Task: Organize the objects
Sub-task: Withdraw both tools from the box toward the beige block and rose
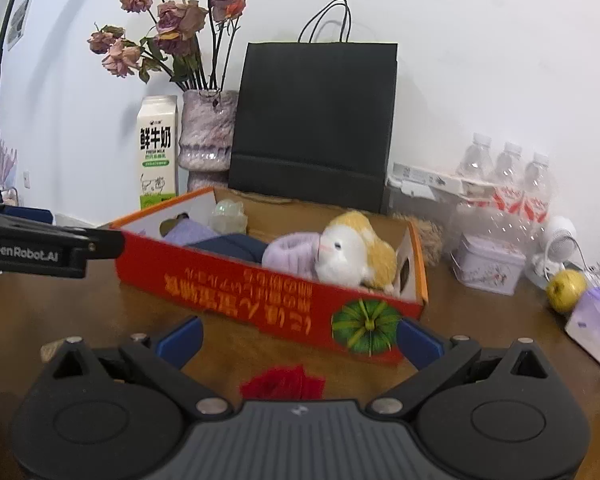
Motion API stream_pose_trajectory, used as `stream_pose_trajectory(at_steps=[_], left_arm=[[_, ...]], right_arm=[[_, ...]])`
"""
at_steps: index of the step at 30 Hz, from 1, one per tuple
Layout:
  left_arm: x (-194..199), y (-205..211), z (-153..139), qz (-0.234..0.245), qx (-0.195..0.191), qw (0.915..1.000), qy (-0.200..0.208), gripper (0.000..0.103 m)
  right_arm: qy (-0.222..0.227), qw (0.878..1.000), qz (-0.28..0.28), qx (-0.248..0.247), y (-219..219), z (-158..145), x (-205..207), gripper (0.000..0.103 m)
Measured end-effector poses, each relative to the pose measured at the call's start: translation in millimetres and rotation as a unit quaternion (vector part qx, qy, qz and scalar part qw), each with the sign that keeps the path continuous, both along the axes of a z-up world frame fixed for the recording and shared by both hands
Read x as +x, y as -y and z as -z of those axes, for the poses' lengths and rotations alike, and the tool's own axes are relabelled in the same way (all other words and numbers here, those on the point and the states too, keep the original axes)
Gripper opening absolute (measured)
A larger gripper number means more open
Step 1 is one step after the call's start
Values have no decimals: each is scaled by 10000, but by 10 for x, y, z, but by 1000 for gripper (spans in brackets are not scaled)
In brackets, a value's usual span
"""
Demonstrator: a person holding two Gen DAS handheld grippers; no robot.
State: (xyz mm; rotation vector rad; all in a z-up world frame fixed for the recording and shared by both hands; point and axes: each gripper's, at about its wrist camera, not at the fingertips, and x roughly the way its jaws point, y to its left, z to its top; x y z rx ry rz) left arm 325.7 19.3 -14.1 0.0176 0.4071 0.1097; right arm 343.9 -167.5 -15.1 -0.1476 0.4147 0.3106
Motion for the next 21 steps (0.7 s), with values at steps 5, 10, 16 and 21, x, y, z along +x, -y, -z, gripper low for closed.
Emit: stream_pose_trajectory(at_steps=[5, 10, 16, 21], left_arm=[[-266, -39, 74, -3, 70, 10000, -58, 103], [-475, -83, 216, 91, 52, 9994, -338, 103], [-634, -146, 403, 155, 35, 9970, -758, 103], [-662, -187, 474, 110, -6, 9956, -927, 103]], right_arm=[[-60, 9999, 106, -30, 49, 51, -252, 103], [-104, 9998, 168, -24, 70, 83, -500, 103], [-174, 9995, 253, -10, 84, 135, -719, 103], [-275, 9988, 395, 57, 128, 205, -851, 103]])
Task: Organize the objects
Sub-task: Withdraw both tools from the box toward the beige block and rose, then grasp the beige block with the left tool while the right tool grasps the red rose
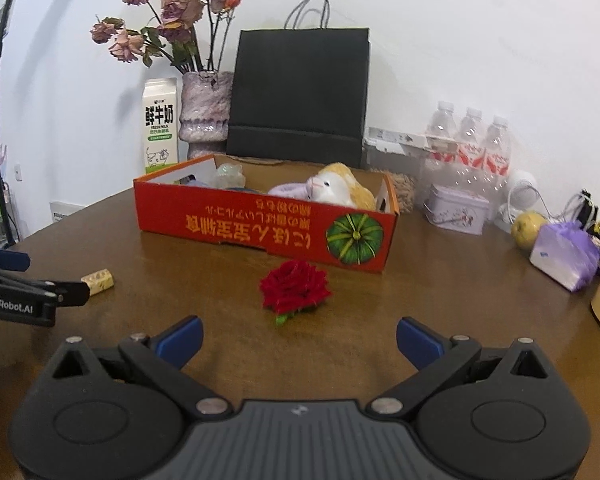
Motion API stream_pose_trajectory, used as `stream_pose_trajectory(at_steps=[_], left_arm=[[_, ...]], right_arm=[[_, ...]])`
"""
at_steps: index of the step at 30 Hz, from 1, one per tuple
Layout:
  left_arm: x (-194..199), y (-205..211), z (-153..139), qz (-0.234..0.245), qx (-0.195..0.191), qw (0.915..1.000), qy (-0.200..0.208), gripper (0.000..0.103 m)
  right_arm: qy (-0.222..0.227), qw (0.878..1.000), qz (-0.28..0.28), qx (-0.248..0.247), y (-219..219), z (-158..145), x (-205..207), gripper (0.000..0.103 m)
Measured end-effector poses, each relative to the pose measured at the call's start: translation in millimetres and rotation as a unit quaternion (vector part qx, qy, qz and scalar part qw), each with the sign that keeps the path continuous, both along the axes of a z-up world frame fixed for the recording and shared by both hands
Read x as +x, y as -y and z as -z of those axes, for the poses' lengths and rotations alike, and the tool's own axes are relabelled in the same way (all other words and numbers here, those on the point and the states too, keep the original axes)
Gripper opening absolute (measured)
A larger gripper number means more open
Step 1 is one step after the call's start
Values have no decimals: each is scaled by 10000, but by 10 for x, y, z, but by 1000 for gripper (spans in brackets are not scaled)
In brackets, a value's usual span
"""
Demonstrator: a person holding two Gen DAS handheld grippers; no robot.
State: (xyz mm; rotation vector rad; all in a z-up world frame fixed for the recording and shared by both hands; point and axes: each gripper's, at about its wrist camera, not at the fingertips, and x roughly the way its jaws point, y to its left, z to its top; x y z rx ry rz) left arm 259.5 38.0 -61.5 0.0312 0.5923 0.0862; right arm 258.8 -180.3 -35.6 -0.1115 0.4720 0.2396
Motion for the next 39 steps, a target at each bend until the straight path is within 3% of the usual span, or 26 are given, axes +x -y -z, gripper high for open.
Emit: stream_pose_trajectory(at_steps=[7, 9, 18, 19, 22, 24, 25, 26, 33, 39], left_arm=[[150, -47, 120, -32, -111, 9988, -467, 103], [173, -91, 132, -61, -267, 9984, -492, 103], [400, -79, 142, -76, -301, 9983, -500, 101], [406, -65, 138, -42, -293, 9984, -481, 99], [412, -2, 114, 165, -245, 9989, -372, 76], [402, 44, 93, 306, -235, 9987, -321, 47], [405, 67, 83, 358, -227, 9986, -311, 39], [402, 84, 76, 414, -213, 9985, -301, 21], [324, 90, 57, 443, -263, 9984, -247, 21], [142, 75, -72, 355, -238, 9989, 170, 21]], right_arm=[[-98, 9997, 202, 122, 82, 47, -35, 103], [-133, 9996, 200, 148, 85, 54, -22, 103], [-196, 9996, 165, 139, 79, 72, -3, 103], [-201, 9996, 167, 138, 78, 74, -2, 103], [-246, 9995, 163, 119, 73, 90, 12, 103], [-285, 9994, 156, 106, 65, 95, 25, 103], [-288, 9994, 164, 111, 67, 96, 24, 103], [-294, 9994, 169, 116, 67, 97, 25, 103], [-352, 9992, 183, 111, 69, 105, 46, 103], [-353, 9992, 182, 110, 71, 104, 49, 103]])
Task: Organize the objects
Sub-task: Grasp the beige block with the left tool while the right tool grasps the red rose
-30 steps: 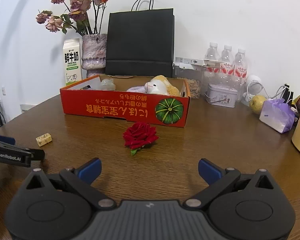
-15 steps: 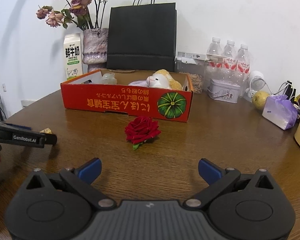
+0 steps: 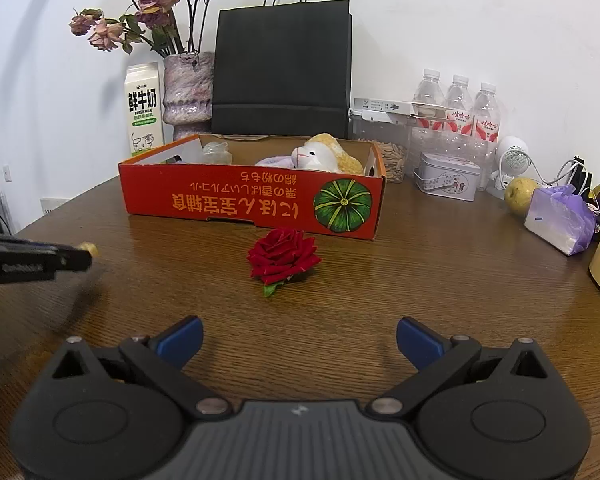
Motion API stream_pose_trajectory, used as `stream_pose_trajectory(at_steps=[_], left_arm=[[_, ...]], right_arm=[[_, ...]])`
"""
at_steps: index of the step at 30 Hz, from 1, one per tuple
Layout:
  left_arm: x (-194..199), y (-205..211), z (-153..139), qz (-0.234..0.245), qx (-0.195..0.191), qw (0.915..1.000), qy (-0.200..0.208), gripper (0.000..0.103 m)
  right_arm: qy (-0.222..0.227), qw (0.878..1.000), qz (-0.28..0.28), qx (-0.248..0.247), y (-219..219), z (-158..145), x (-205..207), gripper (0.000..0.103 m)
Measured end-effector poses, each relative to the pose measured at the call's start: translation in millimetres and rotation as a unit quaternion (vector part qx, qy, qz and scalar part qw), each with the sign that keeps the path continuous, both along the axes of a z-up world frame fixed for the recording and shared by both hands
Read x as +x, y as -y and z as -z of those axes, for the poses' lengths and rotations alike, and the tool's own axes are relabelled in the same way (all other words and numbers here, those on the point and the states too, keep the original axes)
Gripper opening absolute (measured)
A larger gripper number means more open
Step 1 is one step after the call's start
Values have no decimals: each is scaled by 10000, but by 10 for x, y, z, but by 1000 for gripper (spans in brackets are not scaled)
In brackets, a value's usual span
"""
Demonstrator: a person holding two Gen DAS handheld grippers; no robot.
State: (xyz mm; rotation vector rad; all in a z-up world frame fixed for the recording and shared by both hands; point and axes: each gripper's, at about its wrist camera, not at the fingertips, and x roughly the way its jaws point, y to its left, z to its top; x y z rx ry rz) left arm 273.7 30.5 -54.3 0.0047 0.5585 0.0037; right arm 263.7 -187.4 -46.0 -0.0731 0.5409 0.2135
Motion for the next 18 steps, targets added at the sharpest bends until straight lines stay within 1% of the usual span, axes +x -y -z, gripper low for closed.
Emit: stream_pose_trajectory(at_steps=[3, 8, 13, 18], left_arm=[[-55, -42, -57, -28, -55, 9999, 124, 21], [-114, -170, -147, -206, -150, 9991, 352, 21], [-92, -280, -182, -361, -239, 9982, 420, 21], [-92, -305, -212, -415, -235, 9974, 545, 21]], right_arm=[[-6, 10000, 3, 0, -1, 0, 1, 103], [-64, 10000, 8, -18, -9, 15, 18, 103], [-167, 9998, -24, -92, -41, 31, 50, 103], [-375, 9993, -39, -68, -102, 65, 151, 103]])
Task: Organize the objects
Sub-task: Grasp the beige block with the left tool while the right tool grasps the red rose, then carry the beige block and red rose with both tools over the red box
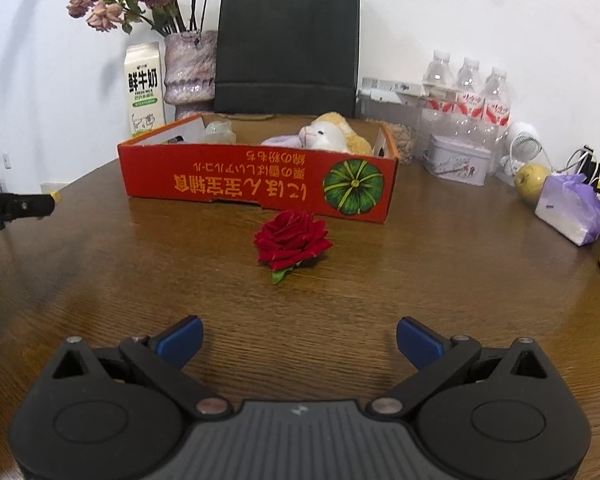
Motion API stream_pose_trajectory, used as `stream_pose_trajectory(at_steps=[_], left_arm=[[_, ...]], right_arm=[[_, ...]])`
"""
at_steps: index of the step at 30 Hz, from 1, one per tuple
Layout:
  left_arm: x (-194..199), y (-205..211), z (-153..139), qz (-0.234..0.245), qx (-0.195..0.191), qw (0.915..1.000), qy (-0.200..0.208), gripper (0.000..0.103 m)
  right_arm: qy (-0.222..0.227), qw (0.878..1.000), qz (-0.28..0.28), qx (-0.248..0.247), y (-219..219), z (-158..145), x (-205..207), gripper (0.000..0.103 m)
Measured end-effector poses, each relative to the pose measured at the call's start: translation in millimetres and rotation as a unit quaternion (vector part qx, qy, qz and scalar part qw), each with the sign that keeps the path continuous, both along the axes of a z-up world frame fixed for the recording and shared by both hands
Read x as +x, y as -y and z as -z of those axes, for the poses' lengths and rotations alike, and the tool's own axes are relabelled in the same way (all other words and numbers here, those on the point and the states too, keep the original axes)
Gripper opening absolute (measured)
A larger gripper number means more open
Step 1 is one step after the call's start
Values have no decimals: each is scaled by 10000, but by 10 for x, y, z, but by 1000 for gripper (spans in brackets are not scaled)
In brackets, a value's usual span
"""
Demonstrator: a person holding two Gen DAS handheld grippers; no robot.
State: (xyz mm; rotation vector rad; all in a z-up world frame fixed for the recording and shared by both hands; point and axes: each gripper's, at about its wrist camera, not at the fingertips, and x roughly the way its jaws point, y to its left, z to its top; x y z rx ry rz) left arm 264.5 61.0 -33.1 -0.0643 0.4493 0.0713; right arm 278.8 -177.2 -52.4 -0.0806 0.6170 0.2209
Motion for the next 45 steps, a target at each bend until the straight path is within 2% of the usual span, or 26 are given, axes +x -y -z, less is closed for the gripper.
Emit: stream_pose_trajectory(at_steps=[6, 19, 24, 26, 27, 29, 32, 36, 40, 45], left_arm=[[57, -28, -26, -60, -5, 10000, 54, 21], [59, 4, -22, -56, 67, 10000, 27, 21], [67, 20, -11, -59, 68, 10000, 19, 21], [74, 38, -2, -54, 100, 9999, 17, 21], [72, 45, -2, -46, 112, 9999, 22, 21], [60, 48, -6, -28, 109, 9999, 44, 21], [44, 47, -9, -1, 89, 9999, 65, 21], [5, 52, -14, 77, 74, 9999, 95, 21], [-26, 57, -21, 136, 38, 9998, 117, 21], [-65, 77, -31, 145, 7, 9997, 177, 22]], right_arm=[[-269, 9996, 45, 1, -139, 55, 211, 103], [-402, 9984, 381, 70, -342, 89, 816, 101], [-287, 9986, 423, 107, -375, 73, 945, 79], [-241, 9988, 413, 111, -392, 62, 973, 62], [-207, 9989, 409, 117, -397, 56, 975, 58], [-167, 9991, 371, 115, -410, 45, 965, 42], [-41, 9991, 385, 184, -390, 19, 921, 41], [349, 9980, 441, 300, -334, -43, 739, 41], [728, 9968, 237, 242, -337, -101, 460, 40], [992, 9949, -109, 153, -414, -149, 121, 40]])
